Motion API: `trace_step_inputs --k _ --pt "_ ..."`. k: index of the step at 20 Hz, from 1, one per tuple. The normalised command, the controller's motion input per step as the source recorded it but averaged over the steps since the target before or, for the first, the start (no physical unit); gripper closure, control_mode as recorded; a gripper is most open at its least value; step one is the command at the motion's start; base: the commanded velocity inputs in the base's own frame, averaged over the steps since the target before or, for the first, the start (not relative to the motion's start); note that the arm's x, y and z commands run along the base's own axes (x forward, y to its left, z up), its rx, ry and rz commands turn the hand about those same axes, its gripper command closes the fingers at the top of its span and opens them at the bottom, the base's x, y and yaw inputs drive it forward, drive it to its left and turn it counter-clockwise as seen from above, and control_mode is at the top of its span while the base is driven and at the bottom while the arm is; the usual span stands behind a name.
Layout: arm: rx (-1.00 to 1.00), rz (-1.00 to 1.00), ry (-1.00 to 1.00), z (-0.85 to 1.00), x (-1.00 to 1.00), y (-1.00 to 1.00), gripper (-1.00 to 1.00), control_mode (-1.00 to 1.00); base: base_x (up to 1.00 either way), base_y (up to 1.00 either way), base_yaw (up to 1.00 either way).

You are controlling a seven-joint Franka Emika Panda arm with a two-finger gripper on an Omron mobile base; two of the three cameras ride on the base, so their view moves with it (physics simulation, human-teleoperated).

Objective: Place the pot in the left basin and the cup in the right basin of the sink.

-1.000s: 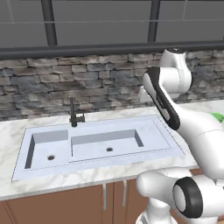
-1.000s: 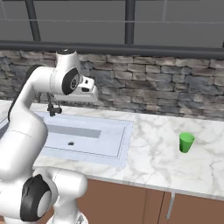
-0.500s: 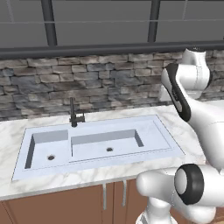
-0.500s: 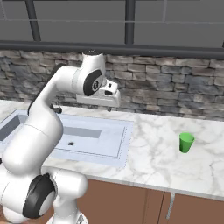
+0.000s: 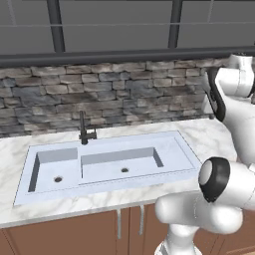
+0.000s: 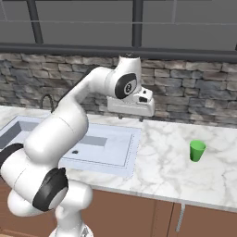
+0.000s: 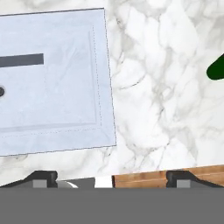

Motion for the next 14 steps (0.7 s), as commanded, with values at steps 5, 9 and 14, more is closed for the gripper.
trace_step_inputs --k 5,9,14 --pt "0.00 -0.05 0.03 -0.52 0.04 -0.86 -1.00 -1.00 0.00 0.00 0.00" --pt "0.00 -0.01 0.00 -0.44 0.26 -0.65 -1.00 -1.00 0.00 0.00 0.00" --pt "0.00 0.00 0.00 -0.22 0.25 -0.54 -1.00 -1.00 0.00 0.00 0.00"
